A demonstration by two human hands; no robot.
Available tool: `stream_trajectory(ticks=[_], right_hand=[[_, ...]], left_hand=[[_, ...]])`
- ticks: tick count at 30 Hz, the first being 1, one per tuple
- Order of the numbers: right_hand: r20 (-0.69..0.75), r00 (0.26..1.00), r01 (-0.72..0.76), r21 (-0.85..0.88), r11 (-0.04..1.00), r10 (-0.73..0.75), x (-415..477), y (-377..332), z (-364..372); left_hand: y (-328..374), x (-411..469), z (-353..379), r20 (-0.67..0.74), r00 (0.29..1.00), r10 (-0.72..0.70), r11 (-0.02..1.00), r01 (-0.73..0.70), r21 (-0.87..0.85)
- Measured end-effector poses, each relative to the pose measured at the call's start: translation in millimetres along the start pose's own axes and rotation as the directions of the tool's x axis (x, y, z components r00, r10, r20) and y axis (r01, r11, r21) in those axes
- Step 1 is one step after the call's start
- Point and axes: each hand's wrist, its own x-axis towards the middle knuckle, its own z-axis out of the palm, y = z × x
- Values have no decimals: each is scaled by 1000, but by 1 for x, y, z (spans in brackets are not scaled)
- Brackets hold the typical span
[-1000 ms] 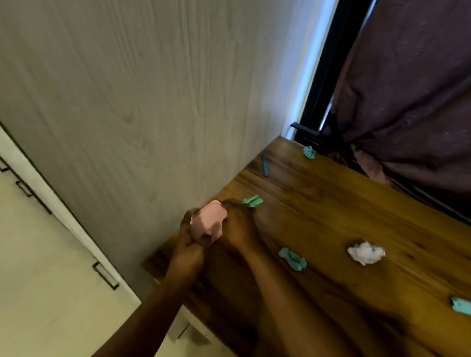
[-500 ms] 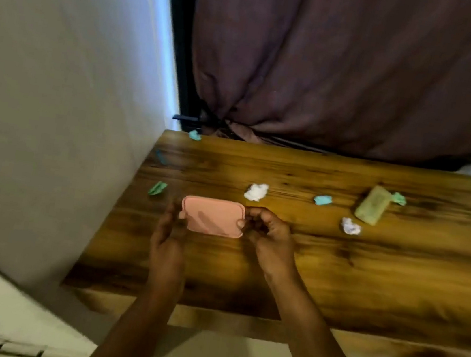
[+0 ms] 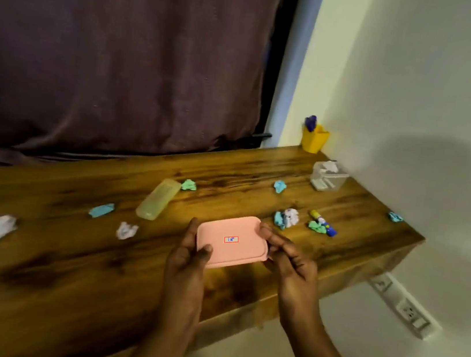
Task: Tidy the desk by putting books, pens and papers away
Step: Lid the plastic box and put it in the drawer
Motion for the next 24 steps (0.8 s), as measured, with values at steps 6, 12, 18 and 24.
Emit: stream_trajectory(ticks=[6, 12, 18, 24], right_hand=[[-115, 991, -79, -73, 994, 70, 79, 0, -98], [-169, 980, -136, -167, 976, 108, 171, 28, -155], [-159, 979, -169, -263, 950, 130, 281, 48, -209], [-134, 972, -228, -347, 910, 193, 386, 84, -243]], left_hand=[[-26, 26, 122, 255, 967, 30, 947, -109, 302], [-53, 93, 204, 457, 889, -34, 878, -191, 438], [-75, 167, 292, 470, 882, 9, 776, -303, 553], [-105, 244, 359, 427, 904, -4, 593, -342, 729]])
